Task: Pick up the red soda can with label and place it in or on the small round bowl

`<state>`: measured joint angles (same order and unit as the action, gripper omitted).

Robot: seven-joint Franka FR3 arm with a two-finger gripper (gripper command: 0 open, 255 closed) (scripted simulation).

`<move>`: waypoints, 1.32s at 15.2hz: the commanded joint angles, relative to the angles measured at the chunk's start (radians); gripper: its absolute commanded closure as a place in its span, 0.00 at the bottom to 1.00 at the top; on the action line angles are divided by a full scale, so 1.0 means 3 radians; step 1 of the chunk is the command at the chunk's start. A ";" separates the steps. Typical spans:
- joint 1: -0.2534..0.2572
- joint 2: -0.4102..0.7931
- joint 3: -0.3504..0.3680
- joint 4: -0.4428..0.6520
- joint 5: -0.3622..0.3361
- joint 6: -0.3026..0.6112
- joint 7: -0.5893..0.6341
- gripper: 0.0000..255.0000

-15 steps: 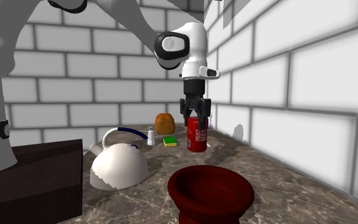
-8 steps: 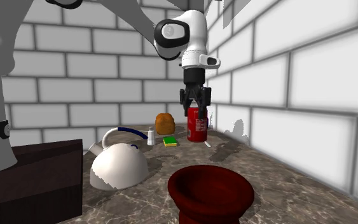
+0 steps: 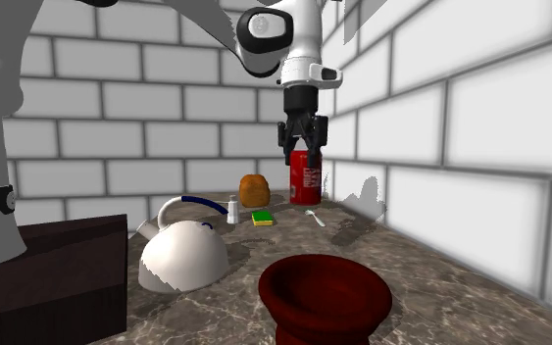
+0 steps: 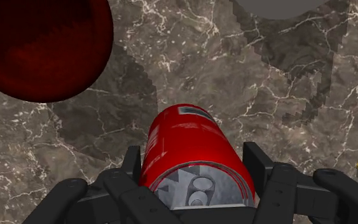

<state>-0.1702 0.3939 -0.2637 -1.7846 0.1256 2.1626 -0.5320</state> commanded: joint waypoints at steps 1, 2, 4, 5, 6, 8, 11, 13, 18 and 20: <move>-0.0085 -0.0043 -0.0039 -0.0045 0.0004 0.0000 -0.0129 1.00; -0.0133 -0.0059 -0.0060 -0.0056 0.0008 -0.0007 -0.0199 1.00; -0.0229 -0.0083 -0.0104 -0.0066 0.0017 -0.0025 -0.0342 1.00; -0.0278 -0.0091 -0.0125 -0.0065 0.0022 -0.0036 -0.0413 1.00; -0.0327 -0.0097 -0.0146 -0.0060 0.0028 -0.0049 -0.0485 1.00; -0.0428 -0.0099 -0.0188 -0.0038 0.0041 -0.0079 -0.0629 1.00; -0.0584 -0.0081 -0.0247 0.0025 0.0067 -0.0134 -0.0847 1.00; -0.0691 -0.0054 -0.0285 0.0088 0.0088 -0.0178 -0.0993 1.00; -0.0809 0.0042 -0.0308 0.0112 0.0140 -0.0118 -0.1156 1.00; -0.0815 0.0083 -0.0299 0.0079 0.0160 -0.0045 -0.1169 1.00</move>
<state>-0.4143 0.4156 -0.3546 -1.7516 0.1710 2.1357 -0.8805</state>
